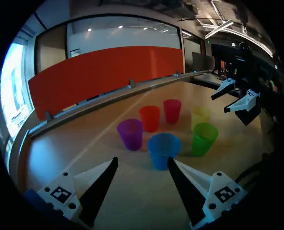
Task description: Pour water
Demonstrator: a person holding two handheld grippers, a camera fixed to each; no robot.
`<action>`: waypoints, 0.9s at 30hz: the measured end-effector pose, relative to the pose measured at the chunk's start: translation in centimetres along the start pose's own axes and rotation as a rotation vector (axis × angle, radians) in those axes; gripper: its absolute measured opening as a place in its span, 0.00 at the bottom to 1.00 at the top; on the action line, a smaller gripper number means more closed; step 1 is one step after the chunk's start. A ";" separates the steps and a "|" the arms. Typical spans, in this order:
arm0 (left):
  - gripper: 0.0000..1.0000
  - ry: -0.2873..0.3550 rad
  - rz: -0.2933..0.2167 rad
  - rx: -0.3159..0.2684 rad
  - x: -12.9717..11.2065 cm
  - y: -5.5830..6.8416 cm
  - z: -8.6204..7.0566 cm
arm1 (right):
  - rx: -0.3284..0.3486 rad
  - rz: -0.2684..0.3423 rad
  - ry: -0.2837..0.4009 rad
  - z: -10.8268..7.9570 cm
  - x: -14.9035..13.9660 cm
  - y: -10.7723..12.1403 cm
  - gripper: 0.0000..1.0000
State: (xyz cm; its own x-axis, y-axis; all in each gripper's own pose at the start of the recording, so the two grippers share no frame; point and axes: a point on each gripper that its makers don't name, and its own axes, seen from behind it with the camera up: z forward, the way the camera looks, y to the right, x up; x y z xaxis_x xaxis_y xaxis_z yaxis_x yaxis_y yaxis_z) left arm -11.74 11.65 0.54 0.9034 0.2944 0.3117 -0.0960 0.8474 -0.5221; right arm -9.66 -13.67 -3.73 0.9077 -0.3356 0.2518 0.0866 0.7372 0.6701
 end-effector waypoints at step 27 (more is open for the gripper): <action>0.96 0.340 -0.185 0.372 5.4 -5.3 -5.8 | -0.544 0.139 0.262 -4.7 3.5 9.3 1.00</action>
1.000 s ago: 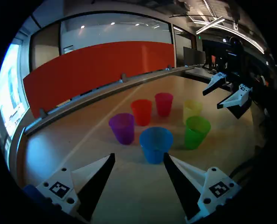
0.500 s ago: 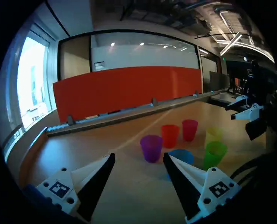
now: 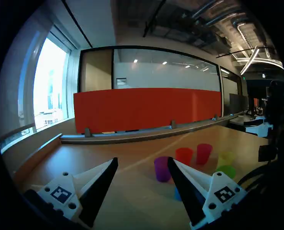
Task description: Pour water
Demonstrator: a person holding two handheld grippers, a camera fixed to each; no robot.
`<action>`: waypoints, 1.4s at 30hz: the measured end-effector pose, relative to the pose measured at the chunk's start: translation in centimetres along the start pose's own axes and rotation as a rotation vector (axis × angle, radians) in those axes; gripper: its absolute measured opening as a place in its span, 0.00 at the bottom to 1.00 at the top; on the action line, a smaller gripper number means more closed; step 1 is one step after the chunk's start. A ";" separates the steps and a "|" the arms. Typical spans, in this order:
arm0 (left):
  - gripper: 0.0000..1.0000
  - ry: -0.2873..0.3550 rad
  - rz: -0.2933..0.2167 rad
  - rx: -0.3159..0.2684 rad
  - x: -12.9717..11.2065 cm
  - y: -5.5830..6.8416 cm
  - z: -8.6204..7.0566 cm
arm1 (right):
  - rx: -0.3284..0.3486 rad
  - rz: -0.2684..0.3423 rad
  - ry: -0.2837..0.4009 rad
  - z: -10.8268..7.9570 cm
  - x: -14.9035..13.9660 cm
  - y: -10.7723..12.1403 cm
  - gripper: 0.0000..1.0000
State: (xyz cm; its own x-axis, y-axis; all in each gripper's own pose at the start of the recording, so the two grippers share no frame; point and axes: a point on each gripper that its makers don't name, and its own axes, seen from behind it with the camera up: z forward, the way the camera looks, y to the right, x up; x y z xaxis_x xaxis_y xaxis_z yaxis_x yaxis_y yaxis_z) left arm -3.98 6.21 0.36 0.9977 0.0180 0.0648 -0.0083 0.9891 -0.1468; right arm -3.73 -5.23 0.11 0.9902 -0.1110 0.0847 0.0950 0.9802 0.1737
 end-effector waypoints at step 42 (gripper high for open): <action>0.96 0.120 -0.112 0.182 -0.6 -1.3 -0.3 | -0.267 0.082 0.127 -2.4 2.1 5.2 0.99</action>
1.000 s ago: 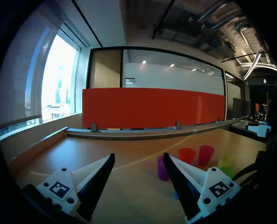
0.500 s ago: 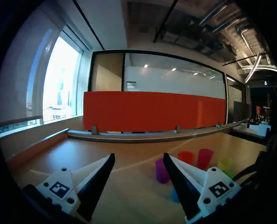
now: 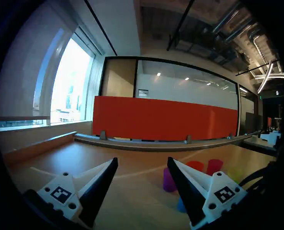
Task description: Pour water
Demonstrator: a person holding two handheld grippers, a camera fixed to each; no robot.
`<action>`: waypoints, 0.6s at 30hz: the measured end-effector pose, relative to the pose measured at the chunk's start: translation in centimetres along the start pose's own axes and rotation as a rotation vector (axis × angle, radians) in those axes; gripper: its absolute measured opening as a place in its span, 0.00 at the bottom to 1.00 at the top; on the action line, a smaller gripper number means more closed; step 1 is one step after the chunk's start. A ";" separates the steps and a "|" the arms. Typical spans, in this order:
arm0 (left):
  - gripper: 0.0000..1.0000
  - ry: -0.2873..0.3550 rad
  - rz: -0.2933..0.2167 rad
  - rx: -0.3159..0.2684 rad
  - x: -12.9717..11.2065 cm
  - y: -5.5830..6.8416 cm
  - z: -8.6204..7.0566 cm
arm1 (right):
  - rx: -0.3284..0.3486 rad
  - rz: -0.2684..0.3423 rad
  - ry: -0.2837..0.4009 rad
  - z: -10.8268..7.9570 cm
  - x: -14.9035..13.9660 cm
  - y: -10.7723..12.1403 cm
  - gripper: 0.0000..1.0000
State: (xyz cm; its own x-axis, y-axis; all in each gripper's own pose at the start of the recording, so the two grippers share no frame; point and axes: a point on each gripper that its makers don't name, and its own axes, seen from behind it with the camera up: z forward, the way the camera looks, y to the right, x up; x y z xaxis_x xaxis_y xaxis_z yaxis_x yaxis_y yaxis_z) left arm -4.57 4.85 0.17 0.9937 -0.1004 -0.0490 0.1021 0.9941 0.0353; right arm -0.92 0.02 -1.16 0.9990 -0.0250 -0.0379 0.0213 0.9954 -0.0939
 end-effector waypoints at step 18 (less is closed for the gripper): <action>0.96 0.013 0.059 0.021 -2.5 -2.5 -0.7 | -0.051 -0.023 -0.002 0.0 0.4 0.9 0.99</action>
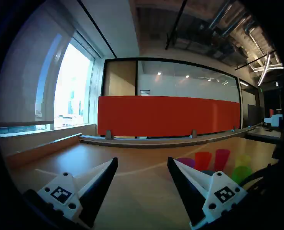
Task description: Pour water
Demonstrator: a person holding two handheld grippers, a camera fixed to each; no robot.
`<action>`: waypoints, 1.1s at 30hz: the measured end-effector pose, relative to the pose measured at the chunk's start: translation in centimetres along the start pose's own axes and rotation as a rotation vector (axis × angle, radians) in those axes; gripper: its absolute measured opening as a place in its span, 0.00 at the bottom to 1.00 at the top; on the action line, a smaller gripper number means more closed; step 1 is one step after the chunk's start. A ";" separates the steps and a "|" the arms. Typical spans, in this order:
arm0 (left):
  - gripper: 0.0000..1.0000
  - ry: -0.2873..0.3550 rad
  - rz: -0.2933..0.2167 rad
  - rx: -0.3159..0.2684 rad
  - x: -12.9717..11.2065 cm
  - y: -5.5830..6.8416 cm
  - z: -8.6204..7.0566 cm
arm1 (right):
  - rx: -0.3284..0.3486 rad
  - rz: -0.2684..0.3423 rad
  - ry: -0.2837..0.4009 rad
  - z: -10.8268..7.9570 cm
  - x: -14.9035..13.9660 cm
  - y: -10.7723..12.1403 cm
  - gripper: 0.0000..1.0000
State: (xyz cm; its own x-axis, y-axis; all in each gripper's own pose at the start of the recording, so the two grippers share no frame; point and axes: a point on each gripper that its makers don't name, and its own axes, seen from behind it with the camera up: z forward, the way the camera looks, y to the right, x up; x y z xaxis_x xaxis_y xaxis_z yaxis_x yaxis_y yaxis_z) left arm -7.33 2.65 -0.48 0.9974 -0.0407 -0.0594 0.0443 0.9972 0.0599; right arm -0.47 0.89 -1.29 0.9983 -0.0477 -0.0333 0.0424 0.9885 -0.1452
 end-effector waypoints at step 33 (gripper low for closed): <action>0.96 -0.030 0.014 0.015 -2.7 -1.5 0.0 | -0.012 -0.019 -0.014 0.4 0.2 -0.8 0.99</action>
State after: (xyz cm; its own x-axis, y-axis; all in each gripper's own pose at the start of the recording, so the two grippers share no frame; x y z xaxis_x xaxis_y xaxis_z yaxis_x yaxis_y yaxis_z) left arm -10.07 1.24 -0.42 0.9992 -0.0286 -0.0284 0.0306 0.9967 0.0756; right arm -0.29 0.11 -0.75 0.9978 -0.0640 -0.0167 0.0606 0.9857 -0.1574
